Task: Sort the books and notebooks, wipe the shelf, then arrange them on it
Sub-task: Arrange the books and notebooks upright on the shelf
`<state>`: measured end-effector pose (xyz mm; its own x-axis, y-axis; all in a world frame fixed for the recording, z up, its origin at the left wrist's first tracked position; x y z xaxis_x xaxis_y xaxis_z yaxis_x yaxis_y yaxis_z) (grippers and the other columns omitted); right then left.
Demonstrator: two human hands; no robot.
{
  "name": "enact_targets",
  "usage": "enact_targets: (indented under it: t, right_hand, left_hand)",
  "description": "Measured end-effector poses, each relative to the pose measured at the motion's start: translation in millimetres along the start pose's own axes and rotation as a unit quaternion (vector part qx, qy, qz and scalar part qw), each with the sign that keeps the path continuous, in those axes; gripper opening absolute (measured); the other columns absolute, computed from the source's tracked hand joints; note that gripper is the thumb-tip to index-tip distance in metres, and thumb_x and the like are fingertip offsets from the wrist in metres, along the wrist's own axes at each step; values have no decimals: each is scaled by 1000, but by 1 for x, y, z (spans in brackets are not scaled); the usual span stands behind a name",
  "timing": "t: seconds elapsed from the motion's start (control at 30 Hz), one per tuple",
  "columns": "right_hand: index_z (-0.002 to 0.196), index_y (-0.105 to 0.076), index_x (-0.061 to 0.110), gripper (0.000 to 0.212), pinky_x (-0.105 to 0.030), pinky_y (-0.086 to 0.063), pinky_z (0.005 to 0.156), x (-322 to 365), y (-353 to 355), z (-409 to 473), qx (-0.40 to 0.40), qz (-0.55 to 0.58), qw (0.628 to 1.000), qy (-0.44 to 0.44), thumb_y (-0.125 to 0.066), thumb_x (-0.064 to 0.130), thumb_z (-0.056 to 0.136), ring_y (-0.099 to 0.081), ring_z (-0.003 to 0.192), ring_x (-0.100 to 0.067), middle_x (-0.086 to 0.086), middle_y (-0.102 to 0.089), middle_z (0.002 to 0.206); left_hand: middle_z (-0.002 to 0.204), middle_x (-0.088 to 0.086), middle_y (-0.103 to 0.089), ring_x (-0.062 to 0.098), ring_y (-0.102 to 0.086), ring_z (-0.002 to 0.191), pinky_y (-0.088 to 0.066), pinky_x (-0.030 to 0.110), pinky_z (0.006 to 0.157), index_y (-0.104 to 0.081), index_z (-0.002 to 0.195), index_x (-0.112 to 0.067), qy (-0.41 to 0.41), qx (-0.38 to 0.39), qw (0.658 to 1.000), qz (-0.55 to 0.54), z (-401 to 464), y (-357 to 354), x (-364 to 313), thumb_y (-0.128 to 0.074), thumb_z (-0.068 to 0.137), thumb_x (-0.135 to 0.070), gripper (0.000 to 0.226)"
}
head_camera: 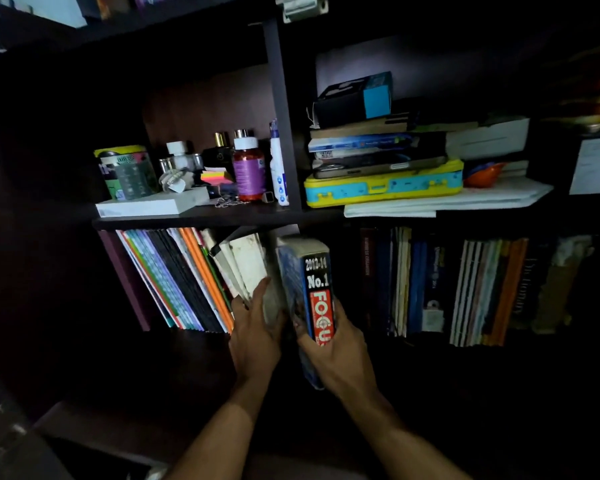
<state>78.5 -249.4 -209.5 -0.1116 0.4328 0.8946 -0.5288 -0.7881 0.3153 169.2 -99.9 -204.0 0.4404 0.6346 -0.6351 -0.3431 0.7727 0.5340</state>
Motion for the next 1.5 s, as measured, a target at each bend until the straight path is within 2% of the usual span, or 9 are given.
enact_targets:
  t: [0.23,0.4,0.57,0.7,0.77,0.93,1.2,1.33,1.5]
  right_hand:
    - [152,-35,35,82,-25,-48,86,-8,14,11,-82,69,994,11,-79,44,83,-61,105,-12,4,-60,131]
    - [148,-32,31,96,-44,-50,97,-6,5,11,-81,-35,995,56,-66,76,70,-54,119,-27,-3,-50,133]
    - [136,-19,51,109,-39,-52,99,-21,-5,21,129,9,992,4,-82,79,51,-61,121,-16,12,-51,143]
    - [120,-34,40,85,-20,-52,70,-24,10,24,157,9,987,24,-93,54,60,-62,84,1,14,-61,99]
    - [105,-38,32,72,-19,-47,59,-22,13,21,109,-25,993,31,-91,54,63,-59,73,0,13,-59,85]
    - [77,-40,25,53,-33,-48,64,-20,13,27,23,-130,991,-6,-79,61,76,-66,83,-23,-4,-70,91]
    - [96,-63,23,10,-34,-56,81,-35,8,32,21,-91,996,-7,-72,28,93,-68,92,-15,3,-70,97]
    - [135,-58,22,45,-38,-56,94,-39,1,34,46,-60,997,8,-69,25,92,-66,110,-17,0,-66,124]
    - [123,-63,23,34,-36,-56,91,-38,0,35,39,-47,998,-4,-69,27,90,-67,104,-16,4,-68,116]
  left_hand:
    - [147,0,-40,17,-45,129,-47,35,91,-19,157,-46,-39,-37,998,-23,-3,6,-11,-77,85,-27,94]
    - [159,7,-41,33,-52,133,-49,40,94,-6,161,-34,15,-61,998,-25,-4,8,-9,-86,73,-24,119]
    - [142,13,-59,37,-64,117,-49,37,85,5,160,-41,48,-25,998,-24,-6,7,-9,-82,73,-16,126]
    - [162,5,-37,31,-50,137,-48,38,97,2,161,-38,-6,-11,1000,1,-4,7,-14,-71,69,-48,118]
    - [164,0,-32,25,-44,143,-44,31,101,2,159,-40,-25,-9,1000,-1,-4,6,-13,-79,72,-42,119]
    - [159,-4,-43,19,-52,135,-47,27,93,1,159,-47,-50,0,999,17,-6,2,-14,-81,76,-51,117]
    - [158,-14,-40,19,-57,131,-54,43,99,3,154,-59,-87,44,995,-33,-3,-8,-12,-70,72,-69,110]
    - [152,-4,-51,17,-57,129,-55,40,97,-3,155,-58,-98,78,992,-23,0,-21,-13,-65,81,-69,97]
    - [145,-5,-56,18,-59,126,-52,34,95,-21,152,-37,-81,113,990,-21,6,-38,-17,-63,96,-46,71]
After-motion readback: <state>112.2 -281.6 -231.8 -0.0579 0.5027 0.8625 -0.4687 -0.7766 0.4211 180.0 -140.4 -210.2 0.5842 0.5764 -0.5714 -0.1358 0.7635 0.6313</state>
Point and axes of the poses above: each hand's wrist, its own z-axis towards the middle knuckle, its own y-axis out of the back of the hand, x = y × z, the point moved 6 cm from there along z, towards the middle knuckle
